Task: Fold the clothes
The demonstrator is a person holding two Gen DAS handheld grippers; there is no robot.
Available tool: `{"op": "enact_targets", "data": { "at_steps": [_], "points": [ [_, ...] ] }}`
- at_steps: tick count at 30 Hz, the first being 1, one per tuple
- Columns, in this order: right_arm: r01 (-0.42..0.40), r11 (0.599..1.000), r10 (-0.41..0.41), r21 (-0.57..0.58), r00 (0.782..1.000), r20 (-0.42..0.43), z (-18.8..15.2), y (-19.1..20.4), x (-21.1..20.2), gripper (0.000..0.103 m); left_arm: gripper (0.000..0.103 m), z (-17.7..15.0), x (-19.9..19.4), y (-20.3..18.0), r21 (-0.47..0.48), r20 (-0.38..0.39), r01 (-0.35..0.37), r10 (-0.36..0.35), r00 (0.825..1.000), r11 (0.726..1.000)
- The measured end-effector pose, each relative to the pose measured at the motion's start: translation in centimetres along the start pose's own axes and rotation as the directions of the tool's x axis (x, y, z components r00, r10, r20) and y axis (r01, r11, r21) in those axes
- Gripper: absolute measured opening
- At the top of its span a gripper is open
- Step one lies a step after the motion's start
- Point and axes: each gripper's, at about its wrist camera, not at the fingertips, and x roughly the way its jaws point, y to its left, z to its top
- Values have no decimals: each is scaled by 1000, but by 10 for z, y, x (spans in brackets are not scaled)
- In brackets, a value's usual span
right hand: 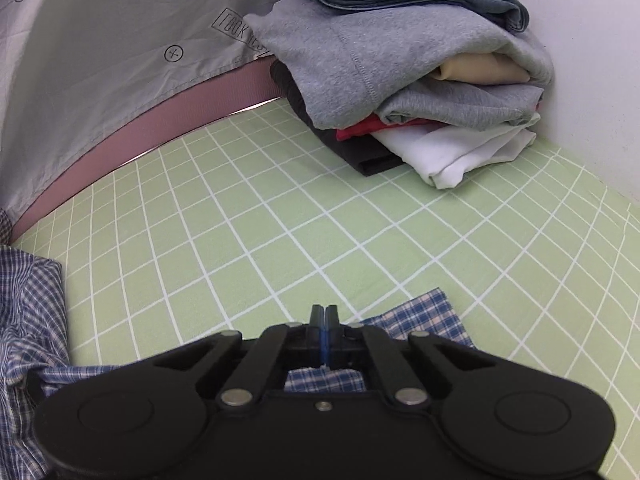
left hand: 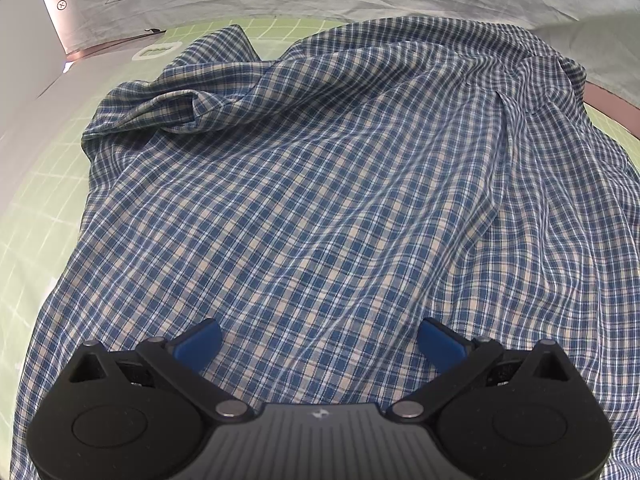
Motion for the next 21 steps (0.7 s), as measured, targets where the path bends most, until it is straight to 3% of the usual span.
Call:
{"op": "enact_targets", "data": {
  "at_steps": [1,2,3,5,10,15,19,21],
  "points": [
    [6,1000,-6,15,1000,-10,0,-2,0,5,103,0,0,0,0,0,0,0,1000,1000],
    [16,999,-15,30,1000,-21,-1,-3,2,21,103,0,0,0,0,0,0,0,1000,1000],
    [25,999,-24,44,999,-30,-2,-5,3,45,103,0,0,0,0,-1,0,0,1000,1000],
    [28,997,-25,73,999,-44,-6,-7,6,59,103,0,0,-1,-1,-1,-1,1,1000,1000],
    [40,994,-33,100,997,-73,-14,-7,12,68,103,0,-1,1,-1,0,-1,1,1000,1000],
    [53,998,-50,24,992,-118,-17,10,20,98,103,1,-1,0,-4,4,-2,2,1000,1000],
    [78,997,-77,0,990,-116,-24,20,19,100,103,1,-2,-1,-5,7,-3,3,1000,1000],
    [78,997,-77,3,992,-102,-28,21,16,97,103,0,-2,-1,-6,9,-4,4,1000,1000]
  ]
}}
